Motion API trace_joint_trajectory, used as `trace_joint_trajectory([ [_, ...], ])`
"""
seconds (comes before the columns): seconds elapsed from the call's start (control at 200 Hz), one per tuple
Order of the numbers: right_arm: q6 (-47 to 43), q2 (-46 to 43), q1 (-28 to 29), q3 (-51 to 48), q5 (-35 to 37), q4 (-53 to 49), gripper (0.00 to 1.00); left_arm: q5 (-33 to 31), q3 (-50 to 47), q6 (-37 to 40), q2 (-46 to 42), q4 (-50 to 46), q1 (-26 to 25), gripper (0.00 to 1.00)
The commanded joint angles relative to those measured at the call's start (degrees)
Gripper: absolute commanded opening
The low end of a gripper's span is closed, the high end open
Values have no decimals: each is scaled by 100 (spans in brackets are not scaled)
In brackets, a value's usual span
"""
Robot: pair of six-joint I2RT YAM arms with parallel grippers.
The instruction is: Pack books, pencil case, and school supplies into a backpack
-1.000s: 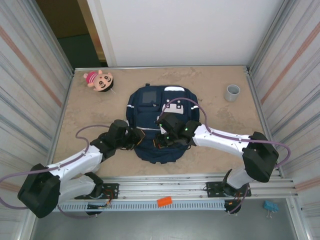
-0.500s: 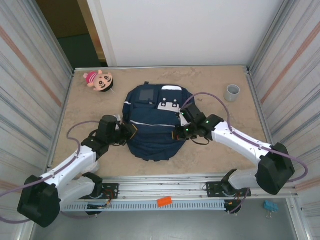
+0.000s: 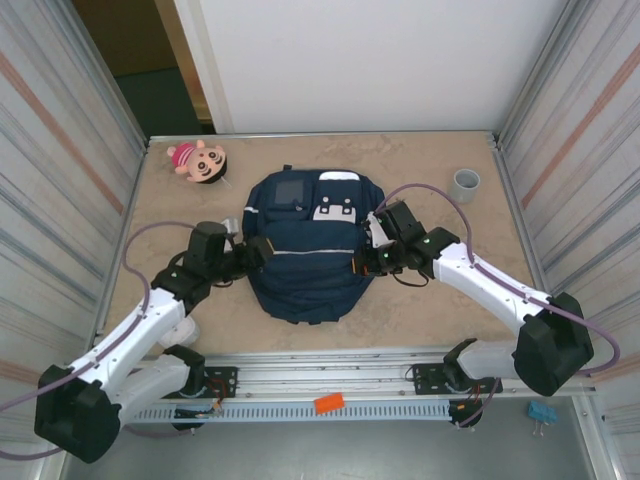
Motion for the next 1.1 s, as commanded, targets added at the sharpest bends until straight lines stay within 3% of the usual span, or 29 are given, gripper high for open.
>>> trace_joint_trajectory([
  [0.0,-32,-134,-29,-74,-299,179,0,-275,337,2114,-130,-199,-375,66],
  [0.15,25,-173,-20,-137,-379,241,0,-79,663,4420,310,-103,-1252,68],
  [0.266,56,-250,-20,-179,-387,258,0,-105,1030,5595,956,-69,-1800,70],
  [0.586,69,-311,-42,-273,-481,252,0,186,1932,6782,2787,280,-2116,67],
  [0.747,77,-359,-90,-321,-516,264,0,-115,2070,7038,3246,361,-2249,52],
  [0.847,84,-374,-192,-373,-464,229,0,-235,2068,7129,3310,305,-2289,35],
  [0.972,101,-421,-423,-406,-185,105,0,-255,1914,7178,3057,265,-2288,6],
  [1.092,44,-343,-732,-375,242,-20,0,33,1641,7350,2619,288,-2291,1],
])
